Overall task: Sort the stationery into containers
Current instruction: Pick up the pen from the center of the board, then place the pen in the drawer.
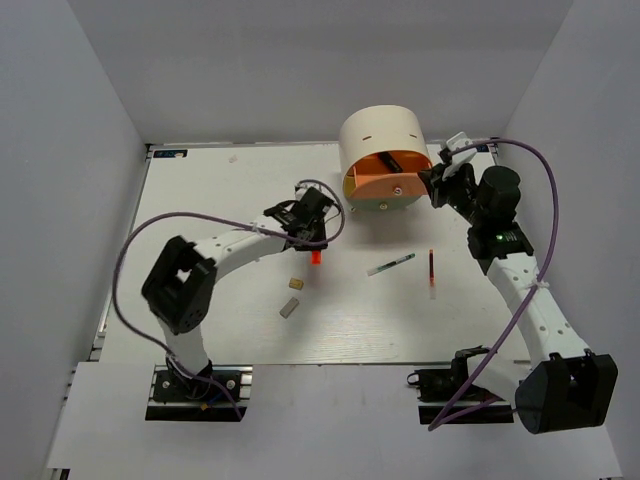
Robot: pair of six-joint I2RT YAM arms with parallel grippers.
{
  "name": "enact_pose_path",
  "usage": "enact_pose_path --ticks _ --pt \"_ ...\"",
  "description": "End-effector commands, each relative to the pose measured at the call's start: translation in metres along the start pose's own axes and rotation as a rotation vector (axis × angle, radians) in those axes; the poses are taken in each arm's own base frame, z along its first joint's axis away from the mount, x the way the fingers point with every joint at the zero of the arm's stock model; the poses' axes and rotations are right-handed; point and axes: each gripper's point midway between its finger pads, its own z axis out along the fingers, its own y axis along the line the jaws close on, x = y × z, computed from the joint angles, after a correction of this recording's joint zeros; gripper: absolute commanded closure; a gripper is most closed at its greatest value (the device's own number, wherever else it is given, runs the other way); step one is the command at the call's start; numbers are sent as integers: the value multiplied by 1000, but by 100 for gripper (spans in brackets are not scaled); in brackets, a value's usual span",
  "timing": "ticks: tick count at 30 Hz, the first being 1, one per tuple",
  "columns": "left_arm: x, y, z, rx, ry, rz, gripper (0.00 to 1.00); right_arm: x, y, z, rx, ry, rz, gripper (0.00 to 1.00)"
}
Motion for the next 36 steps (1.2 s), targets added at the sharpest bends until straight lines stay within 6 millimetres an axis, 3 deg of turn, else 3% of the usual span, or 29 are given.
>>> enact_pose_path --ticks 1,2,4,7,8,10,14,20,21,23,24,25,28,30,36 --pt "-90 -41 -83 246 -363 83 100 -13 4 -7 -14 -47 35 96" --pt "-109 -52 -98 301 -447 94 100 -8 5 -8 -17 -38 42 96" --pt "-129 -55 -117 335 -535 136 98 -3 8 -10 -25 -31 45 96" --pt "-152 -63 -141 383 -624 189 96 2 10 -13 -28 -25 43 94" --pt "-158 -74 -150 436 -665 219 96 3 10 -13 -25 -23 42 93" --pt "-165 -85 -160 488 -724 312 94 7 11 -14 -27 -15 38 91" --pt "-172 -129 -172 673 -812 503 92 12 12 -14 -31 -6 38 90" --pt "-209 -156 -187 709 -942 516 90 19 23 -18 -50 3 38 90" --pt "-216 -161 -194 719 -965 525 90 21 16 -21 -29 6 36 90" --pt "-217 -167 -175 706 -937 539 89 27 19 -23 -32 13 40 88" --pt "-223 -172 -178 709 -948 537 88 25 19 -25 -29 9 41 87" --pt "-221 -176 -165 707 -931 556 87 30 21 -25 -33 19 44 85" --pt "-226 -181 -157 707 -931 556 83 32 24 -26 -40 20 47 78" --pt "-222 -184 -141 699 -903 561 76 35 24 -28 -42 24 45 74" --pt "-221 -184 -120 670 -876 555 48 40 30 -25 -78 21 29 64"
